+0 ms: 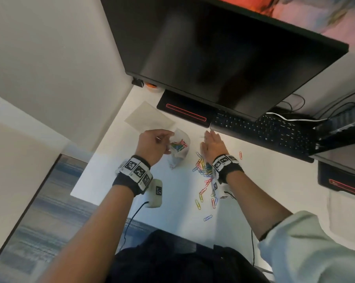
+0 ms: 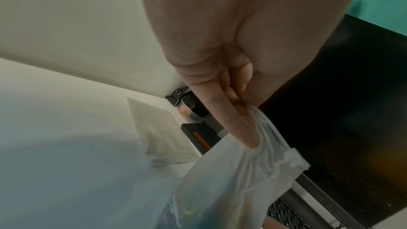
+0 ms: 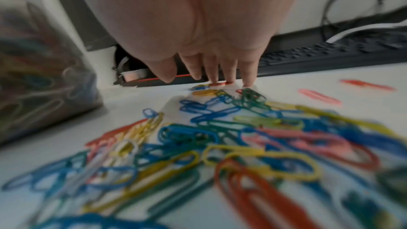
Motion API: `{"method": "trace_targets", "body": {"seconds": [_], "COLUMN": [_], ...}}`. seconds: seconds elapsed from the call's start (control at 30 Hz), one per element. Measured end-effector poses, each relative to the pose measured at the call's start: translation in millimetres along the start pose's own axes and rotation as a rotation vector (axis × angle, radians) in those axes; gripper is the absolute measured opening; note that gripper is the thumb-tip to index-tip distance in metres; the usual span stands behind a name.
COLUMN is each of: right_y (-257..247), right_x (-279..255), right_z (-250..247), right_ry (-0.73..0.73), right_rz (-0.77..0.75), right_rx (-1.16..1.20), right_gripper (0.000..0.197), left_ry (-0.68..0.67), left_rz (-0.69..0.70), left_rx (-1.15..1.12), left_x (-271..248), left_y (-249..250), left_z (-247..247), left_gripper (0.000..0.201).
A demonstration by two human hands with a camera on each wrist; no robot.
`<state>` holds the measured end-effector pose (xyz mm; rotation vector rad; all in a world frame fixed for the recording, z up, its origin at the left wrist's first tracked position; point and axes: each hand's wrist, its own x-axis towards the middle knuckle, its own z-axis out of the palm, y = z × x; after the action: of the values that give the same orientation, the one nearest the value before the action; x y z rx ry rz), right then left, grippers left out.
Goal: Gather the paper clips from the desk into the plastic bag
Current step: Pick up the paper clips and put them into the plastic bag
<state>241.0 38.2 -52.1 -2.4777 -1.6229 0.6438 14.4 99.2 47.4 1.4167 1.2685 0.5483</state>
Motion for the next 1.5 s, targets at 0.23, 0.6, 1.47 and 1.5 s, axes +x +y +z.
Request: {"method": "trace_targets", "body": {"seconds": [0.23,0.6,1.47,1.5], "right_y": [6,19,-55,-54], "right_x": [-28,-48,-69,-69], "right_z": [-6,-16,-59,-62], "right_ry": [-0.157,-0.044,0.026,-0.021], "right_rz": [-0.249,-0.045,-0.152,-0.187], "right_rx": [-0.284,-0.106,0.179,0.127], "right_gripper": [0.064,0.021,0.027,0.028], "left_ry": [0.013,-0.099,-0.164,-0.167], "left_rz": [0.001,0.003,0.058,0.061], "left_rx": [-0.001,0.046,0.099,0.099], "left_x": [0,-9,-15,-15], "left_y": [-6,1,11,11], "left_z": [0,32,55,56], "left_gripper": [0.020,0.020,0.019,0.019]}}
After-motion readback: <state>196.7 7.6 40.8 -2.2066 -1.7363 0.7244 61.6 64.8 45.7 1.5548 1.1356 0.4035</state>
